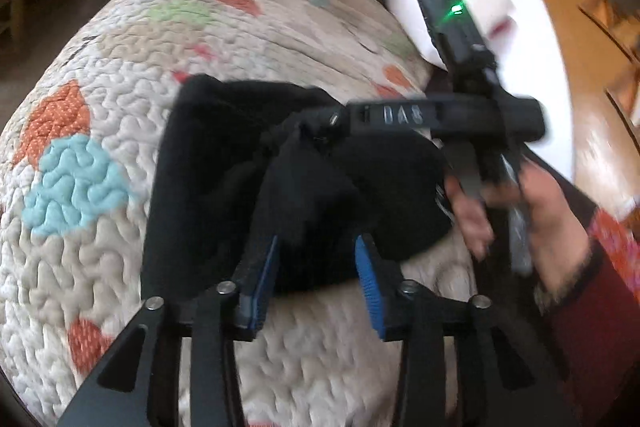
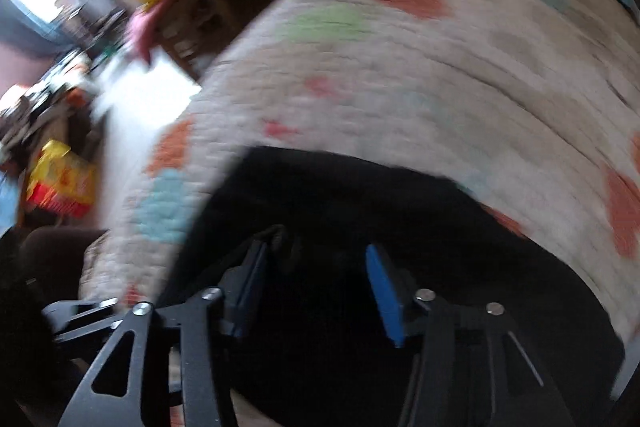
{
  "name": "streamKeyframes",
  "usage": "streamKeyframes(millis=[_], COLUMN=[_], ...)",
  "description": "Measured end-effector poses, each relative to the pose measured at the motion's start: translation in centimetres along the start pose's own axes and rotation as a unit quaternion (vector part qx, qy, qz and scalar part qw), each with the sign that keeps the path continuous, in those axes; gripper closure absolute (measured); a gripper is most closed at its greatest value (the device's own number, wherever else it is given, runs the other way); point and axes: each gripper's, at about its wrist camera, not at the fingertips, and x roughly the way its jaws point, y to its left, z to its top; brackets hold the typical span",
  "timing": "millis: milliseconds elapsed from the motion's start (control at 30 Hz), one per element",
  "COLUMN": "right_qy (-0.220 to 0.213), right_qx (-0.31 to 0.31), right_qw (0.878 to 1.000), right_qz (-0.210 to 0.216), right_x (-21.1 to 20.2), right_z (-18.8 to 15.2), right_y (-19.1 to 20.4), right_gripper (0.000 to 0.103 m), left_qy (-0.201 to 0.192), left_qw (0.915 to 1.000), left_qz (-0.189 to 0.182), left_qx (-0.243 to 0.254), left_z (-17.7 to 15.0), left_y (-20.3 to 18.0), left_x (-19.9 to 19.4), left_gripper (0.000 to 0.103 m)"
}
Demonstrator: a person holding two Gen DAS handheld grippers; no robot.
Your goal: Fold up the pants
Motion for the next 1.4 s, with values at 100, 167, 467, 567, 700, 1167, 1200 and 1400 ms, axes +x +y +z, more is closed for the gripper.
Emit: streamKeyframes(millis=[100,167,467,567,700,1167,1200,1400], right_qy=[-0.033,-0.060,-0.062,-0.017,-0.020,-0.012,-0.003,0.033], right_qx=[0.049,0.065,0.073,0.104,0.112,-0.035,-0.052,-0.105], right_qw=[0.997,0.995,0.989,0.992,0.993,0.998,0.997,0.992], right_qz=[-0.051,-0.056,0.117,0.075,0.039,-0.053,-0.059,-0.055], right_x=[-2.5,-4.7,-3.2,0.3,-0.3,4.0,4.7,6.1], right_z=[-1.2,-1.4,-3.7,-5.3,-5.9,4.0,4.4,6.0], right_y=[-3.2,-3.6,1.8,0.5,-0.7,6.9,7.5,10.0], right_gripper=[0.046,0.046,0.047,0.062,0.079,0.039,0.045,0.093], left_qy=[-0.007,-0.021,0.002,-0.002,-0.016,-0.050,-0.051,-0.058], left_qw=[0.9998,0.9990,0.9920,0.9896,0.9882,0.9893,0.9892,0.9889], left_qz=[0.012,0.039,0.123,0.144,0.149,0.132,0.133,0.136], left_qx=[0.014,0.005,-0.027,0.005,0.033,0.036,0.033,0.015], left_z=[-1.0,-0.6,1.3,0.2,-0.6,-1.7,-1.7,-1.6], left_y=[0.2,1.2,4.4,4.1,3.9,4.5,4.7,5.1], left_x=[-2.1,-2.9,2.3,3.3,3.4,2.6,2.6,2.5], left_gripper=[0.060,0.058,0.057,0.056,0.050,0.043,0.043,0.040])
